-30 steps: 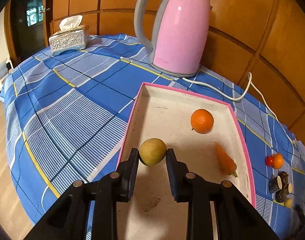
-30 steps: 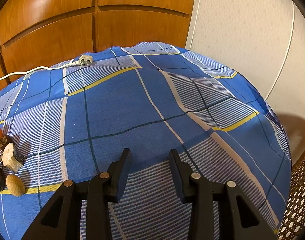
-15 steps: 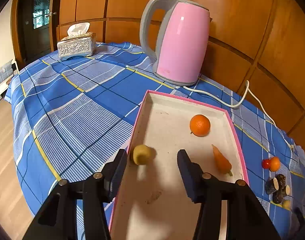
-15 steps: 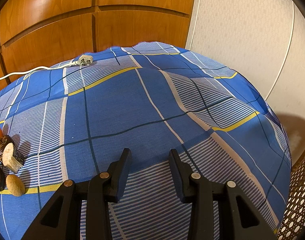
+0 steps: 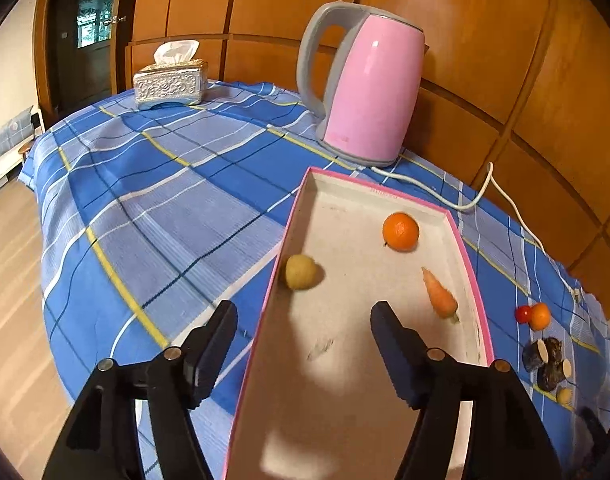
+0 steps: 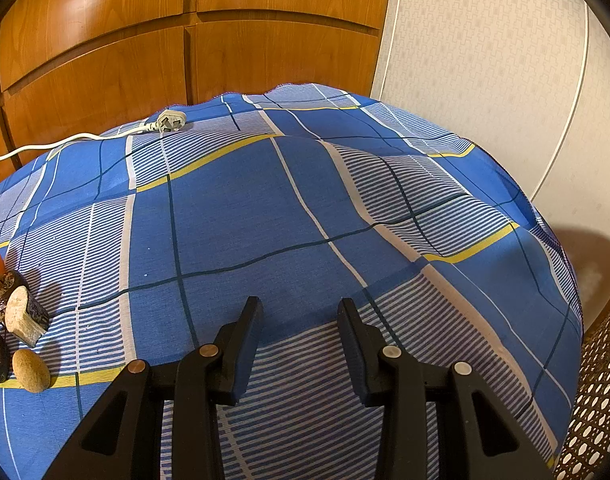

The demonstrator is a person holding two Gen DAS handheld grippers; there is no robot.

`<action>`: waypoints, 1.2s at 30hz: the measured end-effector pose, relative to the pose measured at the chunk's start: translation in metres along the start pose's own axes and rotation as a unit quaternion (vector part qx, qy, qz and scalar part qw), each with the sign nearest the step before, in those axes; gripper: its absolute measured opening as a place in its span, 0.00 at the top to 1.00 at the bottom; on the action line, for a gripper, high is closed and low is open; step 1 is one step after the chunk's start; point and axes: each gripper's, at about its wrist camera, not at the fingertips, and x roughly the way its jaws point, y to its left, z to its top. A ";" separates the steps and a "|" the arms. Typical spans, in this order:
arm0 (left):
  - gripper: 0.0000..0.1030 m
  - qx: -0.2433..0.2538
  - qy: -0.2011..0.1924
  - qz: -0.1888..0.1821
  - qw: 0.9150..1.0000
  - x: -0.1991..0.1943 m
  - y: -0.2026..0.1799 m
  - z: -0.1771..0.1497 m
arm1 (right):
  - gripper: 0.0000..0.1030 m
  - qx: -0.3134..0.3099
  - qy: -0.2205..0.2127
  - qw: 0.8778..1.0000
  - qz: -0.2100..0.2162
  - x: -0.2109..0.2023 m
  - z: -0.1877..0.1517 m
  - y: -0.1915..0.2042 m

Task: Organize fruits
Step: 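Reach the right tool to the red tomato and grasp it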

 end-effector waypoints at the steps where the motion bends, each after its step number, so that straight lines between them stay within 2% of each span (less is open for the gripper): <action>1: 0.29 -0.001 0.000 0.002 1.000 -0.003 0.002 -0.004 | 0.62 0.000 0.000 1.000 0.000 0.000 0.000 0.000; 10: 0.15 -0.019 -0.004 0.021 1.000 -0.016 0.015 -0.040 | 0.62 0.000 0.000 1.000 -0.001 0.000 0.000 0.000; 20: 0.12 -0.021 0.022 0.013 0.999 -0.005 0.016 -0.059 | 0.62 0.001 0.002 1.000 0.002 -0.001 0.000 0.000; 25: 0.12 -0.021 0.015 0.014 1.000 -0.006 0.020 -0.059 | 0.62 -0.013 0.017 1.000 0.006 -0.002 0.005 0.002; 28: 0.12 -0.027 0.018 0.014 0.999 -0.004 0.023 -0.060 | 0.62 -0.011 0.038 0.998 0.058 -0.006 0.012 0.005; 32: 0.12 -0.029 0.022 0.013 0.999 -0.001 0.024 -0.061 | 0.62 -0.059 0.013 0.989 0.132 -0.034 0.023 0.035; 34: 0.12 -0.030 0.023 0.010 0.999 -0.001 0.025 -0.062 | 0.62 -0.090 0.007 0.979 0.184 -0.048 0.027 0.055; 36: 0.12 -0.030 0.023 0.009 0.999 -0.001 0.025 -0.062 | 0.62 -0.134 0.010 0.960 0.245 -0.063 0.029 0.086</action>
